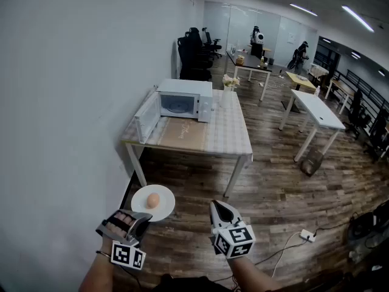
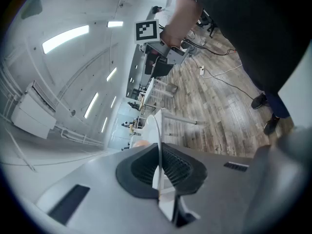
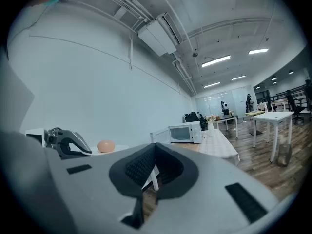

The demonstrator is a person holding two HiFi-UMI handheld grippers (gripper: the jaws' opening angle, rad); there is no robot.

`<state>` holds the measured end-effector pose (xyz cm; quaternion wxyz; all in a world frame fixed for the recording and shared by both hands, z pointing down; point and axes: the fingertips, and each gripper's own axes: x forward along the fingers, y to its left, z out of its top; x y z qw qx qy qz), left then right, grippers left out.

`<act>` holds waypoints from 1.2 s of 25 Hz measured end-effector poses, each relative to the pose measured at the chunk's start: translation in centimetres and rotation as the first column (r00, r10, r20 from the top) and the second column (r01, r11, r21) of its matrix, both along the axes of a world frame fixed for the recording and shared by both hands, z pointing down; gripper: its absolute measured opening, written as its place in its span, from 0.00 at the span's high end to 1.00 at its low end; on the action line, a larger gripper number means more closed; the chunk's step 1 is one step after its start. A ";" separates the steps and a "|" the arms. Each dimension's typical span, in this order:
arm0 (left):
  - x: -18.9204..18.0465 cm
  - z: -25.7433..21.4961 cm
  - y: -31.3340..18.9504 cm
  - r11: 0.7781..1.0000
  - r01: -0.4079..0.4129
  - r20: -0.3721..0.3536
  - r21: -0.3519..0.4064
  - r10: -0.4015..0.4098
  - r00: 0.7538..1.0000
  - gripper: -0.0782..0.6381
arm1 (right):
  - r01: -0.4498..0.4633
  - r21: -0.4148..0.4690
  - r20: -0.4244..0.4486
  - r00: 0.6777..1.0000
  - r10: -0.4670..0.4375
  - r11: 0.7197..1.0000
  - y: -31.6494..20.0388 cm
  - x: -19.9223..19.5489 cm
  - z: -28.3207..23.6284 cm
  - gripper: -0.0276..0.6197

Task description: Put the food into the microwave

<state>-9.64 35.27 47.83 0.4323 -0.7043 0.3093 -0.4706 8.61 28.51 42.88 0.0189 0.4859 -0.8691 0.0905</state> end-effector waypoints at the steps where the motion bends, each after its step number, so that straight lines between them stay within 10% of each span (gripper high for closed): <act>1: 0.1 0.0 -0.1 1.000 -0.001 -0.003 0.004 0.001 1.000 0.87 | 0.002 0.000 -0.002 1.000 -0.002 1.000 0.0 -0.1 0.1 0.95; 30: -3.9 0.3 0.9 0.997 -0.076 -0.030 -0.005 0.076 0.997 0.87 | -0.035 -0.019 0.040 0.999 0.035 0.999 -1.4 -4.9 0.5 0.94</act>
